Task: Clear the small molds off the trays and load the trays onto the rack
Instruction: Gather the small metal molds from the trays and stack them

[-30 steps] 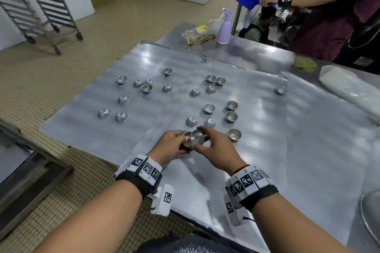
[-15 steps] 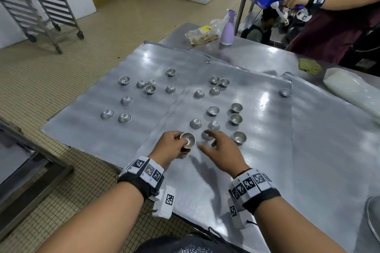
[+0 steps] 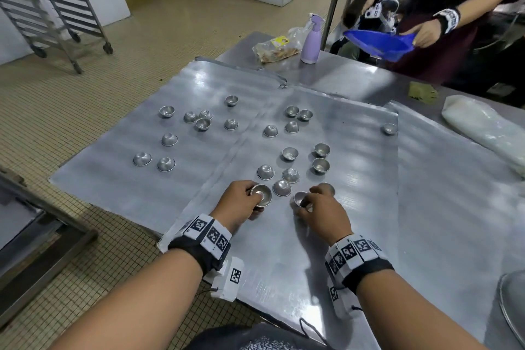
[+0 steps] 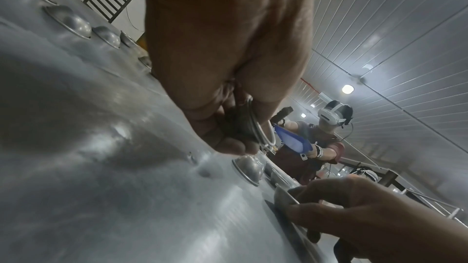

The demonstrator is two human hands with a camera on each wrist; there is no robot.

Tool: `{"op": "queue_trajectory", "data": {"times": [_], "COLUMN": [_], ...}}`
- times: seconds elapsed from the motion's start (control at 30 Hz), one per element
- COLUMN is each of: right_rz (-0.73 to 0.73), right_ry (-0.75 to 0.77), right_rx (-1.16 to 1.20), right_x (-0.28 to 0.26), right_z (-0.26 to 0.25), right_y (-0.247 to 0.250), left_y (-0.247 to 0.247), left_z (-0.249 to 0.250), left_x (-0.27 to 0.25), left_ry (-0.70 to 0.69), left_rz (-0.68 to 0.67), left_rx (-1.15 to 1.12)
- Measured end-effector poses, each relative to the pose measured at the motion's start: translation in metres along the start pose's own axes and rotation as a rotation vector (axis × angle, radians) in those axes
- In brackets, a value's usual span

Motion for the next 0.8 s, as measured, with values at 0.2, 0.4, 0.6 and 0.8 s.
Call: {"op": "queue_trajectory", "data": {"times": [0.2, 0.4, 0.6, 0.8], "right_rz": [-0.007, -0.004, 0.0, 0.047], "right_ry": [-0.029, -0.054, -0.035, 0.019], "right_rx": [0.037, 0.071, 0.053, 0.178], "right_x": [0.001, -0.004, -0.006, 0.0], "right_z": [0.002, 0.002, -0.001, -0.012], "right_y": [-0.005, -0.004, -0.003, 0.008], "left_y": [0.0, 0.0, 0.001, -0.006], "left_z": [-0.001, -0.002, -0.003, 0.002], "left_x": [0.001, 0.0, -0.002, -0.004], "left_ry": [0.004, -0.001, 0.005, 0.017], "left_rz": [0.004, 0.015, 0.016, -0.009], "left_rx": [0.022, 0.026, 0.018, -0.047]}}
Point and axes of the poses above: each hand's wrist, its own x-axis towards the middle knuckle, its own y-axis out of the back of the hand, z = x × y, the point moved 9 cm from there along x, towards the middle knuckle, and after that the axes turned 6 degrees about z, right-handed, at the moved point
